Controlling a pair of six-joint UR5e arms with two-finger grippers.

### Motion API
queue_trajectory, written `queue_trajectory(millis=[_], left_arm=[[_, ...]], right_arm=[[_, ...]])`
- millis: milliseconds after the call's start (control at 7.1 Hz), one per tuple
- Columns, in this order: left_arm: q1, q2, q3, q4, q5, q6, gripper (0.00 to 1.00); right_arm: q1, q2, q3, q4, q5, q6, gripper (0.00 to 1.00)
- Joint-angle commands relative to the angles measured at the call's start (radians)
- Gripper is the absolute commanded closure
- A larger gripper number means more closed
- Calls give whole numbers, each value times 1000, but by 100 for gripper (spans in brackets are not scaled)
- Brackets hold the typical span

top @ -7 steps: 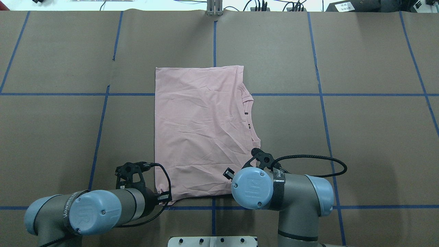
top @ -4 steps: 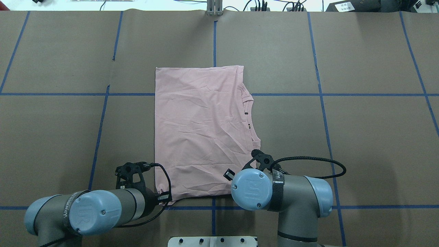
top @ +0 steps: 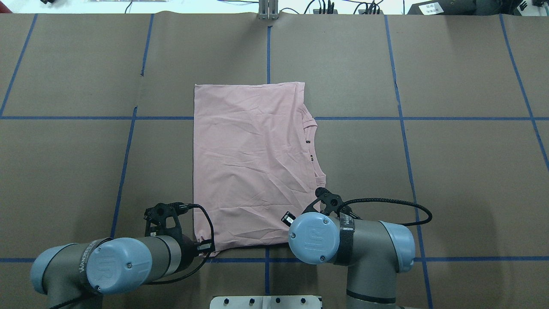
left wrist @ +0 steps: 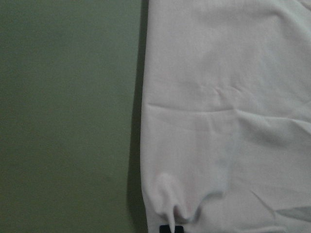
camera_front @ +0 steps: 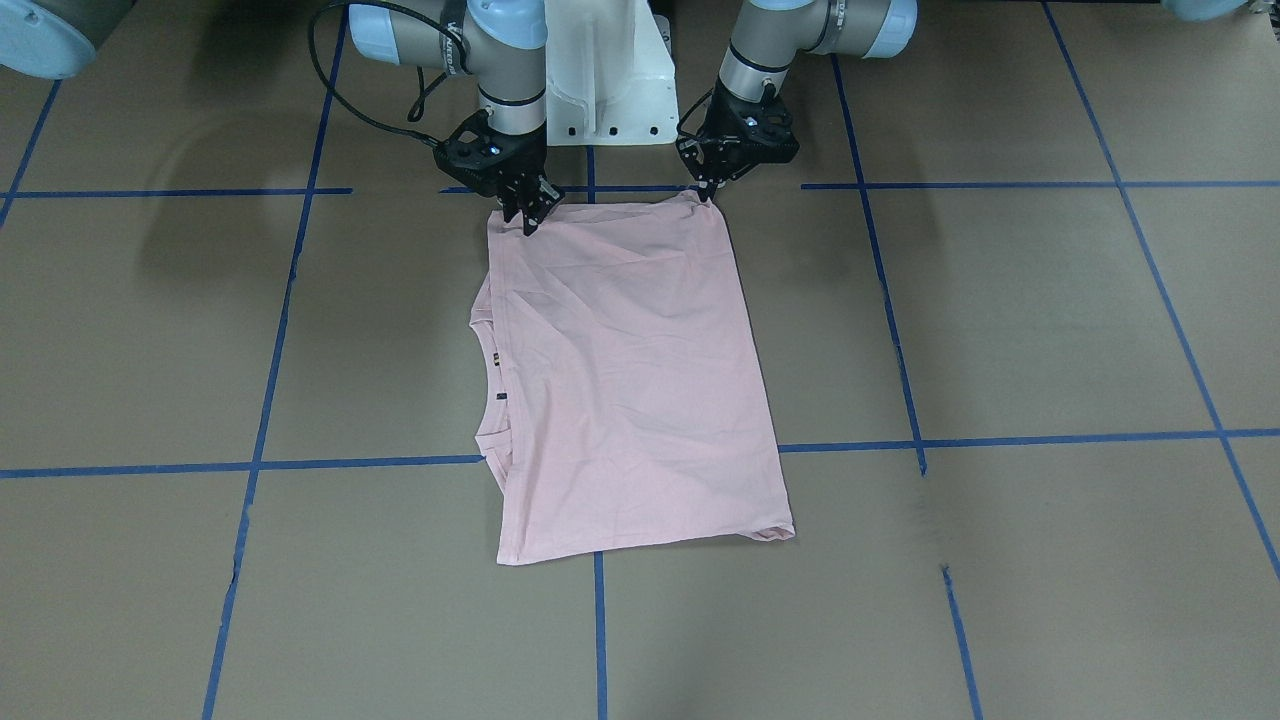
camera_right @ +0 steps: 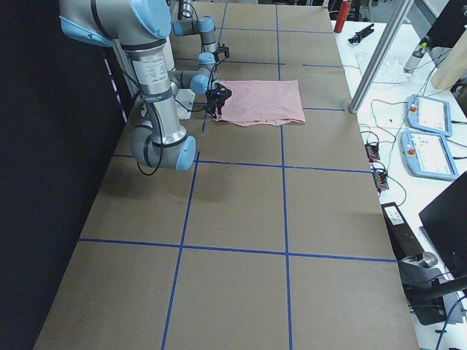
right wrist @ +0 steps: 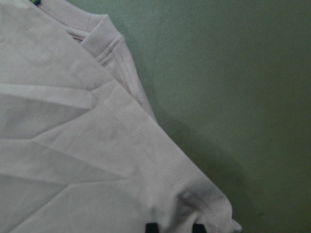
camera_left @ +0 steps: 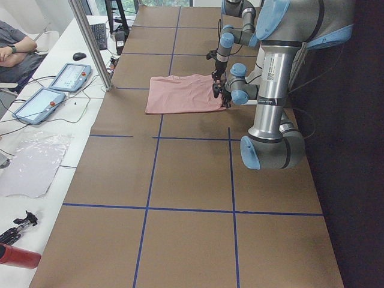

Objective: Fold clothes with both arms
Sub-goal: 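Pinch the shirt's near edge with both grippers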

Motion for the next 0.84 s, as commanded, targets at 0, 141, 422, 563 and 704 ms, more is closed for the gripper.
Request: queue_trajectory(millis=[0,141,422,563,704], left_arm=[[-1,0,0,0,0,0,100],[-1,0,0,0,0,0,100],[-1,-2,-2,0,0,2,100],[-2,-2,-9,0,-1,3,100],[-5,-2,-18,0,-3,15,100]], right_arm=[[-2,2,-7,0,-20,21,100],[-2,4,-5,1,-20,21,100],[1,2,24,0,-20,11,100],[2,2,45,-5,-19,8,100],[7,1,59,-8,-17,6,100]])
